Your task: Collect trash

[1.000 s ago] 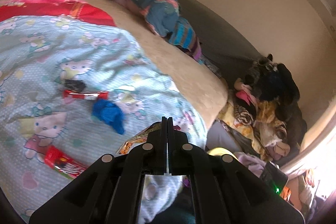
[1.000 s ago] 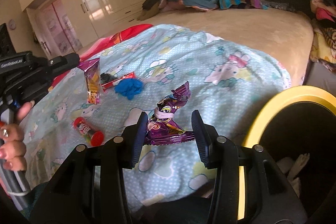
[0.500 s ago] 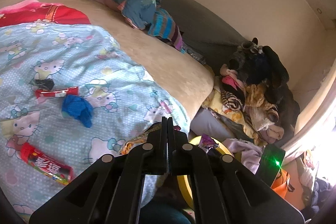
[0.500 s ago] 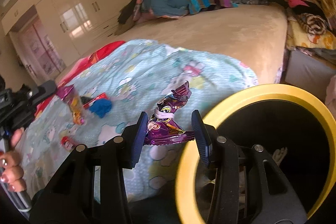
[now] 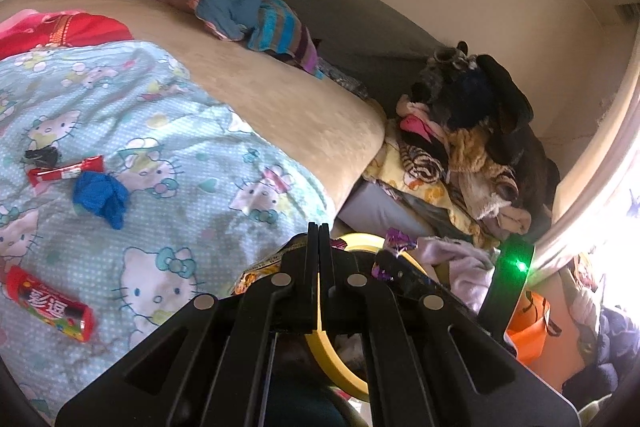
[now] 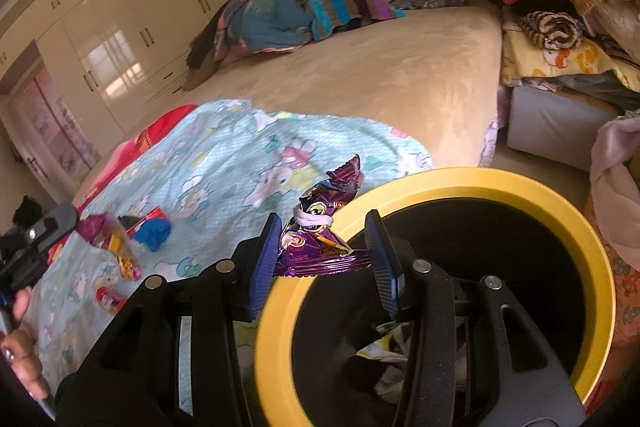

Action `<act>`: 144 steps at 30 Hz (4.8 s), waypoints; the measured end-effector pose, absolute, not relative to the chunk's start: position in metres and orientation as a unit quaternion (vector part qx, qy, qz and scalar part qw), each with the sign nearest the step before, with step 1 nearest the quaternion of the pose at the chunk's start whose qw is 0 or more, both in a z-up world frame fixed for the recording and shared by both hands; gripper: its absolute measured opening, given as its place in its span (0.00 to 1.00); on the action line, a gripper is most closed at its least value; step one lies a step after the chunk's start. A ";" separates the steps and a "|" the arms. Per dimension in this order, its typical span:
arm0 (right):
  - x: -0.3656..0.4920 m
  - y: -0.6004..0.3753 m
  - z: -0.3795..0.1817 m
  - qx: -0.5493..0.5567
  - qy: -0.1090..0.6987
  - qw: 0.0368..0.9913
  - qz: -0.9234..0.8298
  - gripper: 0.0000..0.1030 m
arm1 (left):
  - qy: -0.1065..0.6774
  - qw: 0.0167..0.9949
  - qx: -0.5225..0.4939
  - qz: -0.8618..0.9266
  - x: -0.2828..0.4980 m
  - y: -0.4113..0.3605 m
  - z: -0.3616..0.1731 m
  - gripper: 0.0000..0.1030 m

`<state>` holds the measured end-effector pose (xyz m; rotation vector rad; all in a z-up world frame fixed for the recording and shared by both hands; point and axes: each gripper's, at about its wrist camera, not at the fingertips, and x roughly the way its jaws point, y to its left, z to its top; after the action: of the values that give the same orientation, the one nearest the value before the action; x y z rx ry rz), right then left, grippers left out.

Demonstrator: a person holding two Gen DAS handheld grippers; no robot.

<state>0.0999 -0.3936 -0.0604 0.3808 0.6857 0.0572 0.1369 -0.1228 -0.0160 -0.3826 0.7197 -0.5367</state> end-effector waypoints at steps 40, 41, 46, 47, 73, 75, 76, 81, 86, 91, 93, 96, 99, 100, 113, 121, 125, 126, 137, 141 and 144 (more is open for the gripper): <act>0.104 -0.506 -0.072 0.252 0.389 0.886 0.024 0.52 | 0.434 0.818 -0.095 -0.365 0.121 -0.260 -0.081 0.53; 0.104 -0.505 -0.072 0.254 0.389 0.885 0.024 0.54 | 0.434 0.818 -0.100 -0.363 0.121 -0.257 -0.081 0.57; 0.104 -0.498 -0.072 0.244 0.393 0.886 0.020 0.61 | 0.419 0.830 -0.103 -0.354 0.121 -0.245 -0.074 0.81; 0.105 -0.496 -0.071 0.240 0.394 0.887 0.019 0.65 | 0.418 0.831 -0.108 -0.352 0.121 -0.243 -0.073 0.86; 0.103 -0.421 -0.041 0.153 0.357 0.920 0.046 0.73 | 0.320 0.921 -0.086 -0.205 0.122 -0.155 -0.020 0.94; 0.102 -0.413 -0.040 0.147 0.355 0.922 0.052 0.73 | 0.314 0.925 -0.088 -0.197 0.122 -0.149 -0.016 0.94; 0.102 -0.408 -0.039 0.144 0.354 0.922 0.058 0.73 | 0.311 0.926 -0.088 -0.193 0.121 -0.147 -0.014 0.94; 0.097 -0.389 -0.032 0.134 0.340 0.927 0.082 0.76 | 0.297 0.935 -0.087 -0.170 0.120 -0.132 -0.007 0.94; 0.092 -0.370 -0.025 0.117 0.328 0.932 0.105 0.76 | 0.290 0.941 -0.096 -0.146 0.122 -0.112 -0.004 0.94; 0.087 -0.354 -0.021 0.110 0.319 0.934 0.121 0.76 | 0.284 0.945 -0.105 -0.123 0.123 -0.095 -0.002 0.94; 0.086 -0.348 -0.021 0.106 0.317 0.934 0.126 0.77 | 0.284 0.945 -0.114 -0.115 0.124 -0.087 -0.002 0.94; 0.085 -0.342 -0.020 0.103 0.315 0.934 0.130 0.80 | 0.283 0.945 -0.126 -0.103 0.126 -0.076 -0.002 0.94; 0.083 -0.335 -0.019 0.101 0.317 0.933 0.135 0.80 | 0.283 0.945 -0.137 -0.093 0.127 -0.065 -0.002 0.94; 0.082 -0.333 -0.019 0.099 0.316 0.934 0.136 0.80 | 0.283 0.945 -0.140 -0.090 0.127 -0.063 -0.002 0.94; 0.082 -0.294 -0.012 0.067 0.307 0.934 0.170 0.81 | 0.282 0.944 -0.168 -0.039 0.130 -0.022 -0.003 0.94; 0.092 -0.246 -0.011 0.030 0.301 0.930 0.211 0.82 | 0.281 0.944 -0.174 0.010 0.132 0.015 -0.010 0.94; 0.107 -0.224 -0.022 0.020 0.313 0.922 0.226 0.82 | 0.284 0.937 -0.197 0.037 0.136 0.044 -0.017 0.94; 0.111 -0.218 -0.025 0.019 0.317 0.920 0.228 0.82 | 0.286 0.935 -0.205 0.043 0.137 0.052 -0.020 0.94; 0.172 -0.165 -0.067 0.009 0.366 0.898 0.244 0.78 | 0.330 0.909 -0.250 0.046 0.174 0.099 -0.044 0.93; 0.193 -0.151 -0.082 0.011 0.387 0.891 0.238 0.69 | 0.355 0.894 -0.271 0.034 0.194 0.110 -0.059 0.89; 0.206 -0.143 -0.089 0.016 0.401 0.885 0.237 0.60 | 0.377 0.880 -0.286 0.027 0.211 0.113 -0.070 0.77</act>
<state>0.2061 -0.1431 -0.0893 0.0342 0.8346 0.4926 0.2113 0.1129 -0.0695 -0.5953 0.7864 0.0557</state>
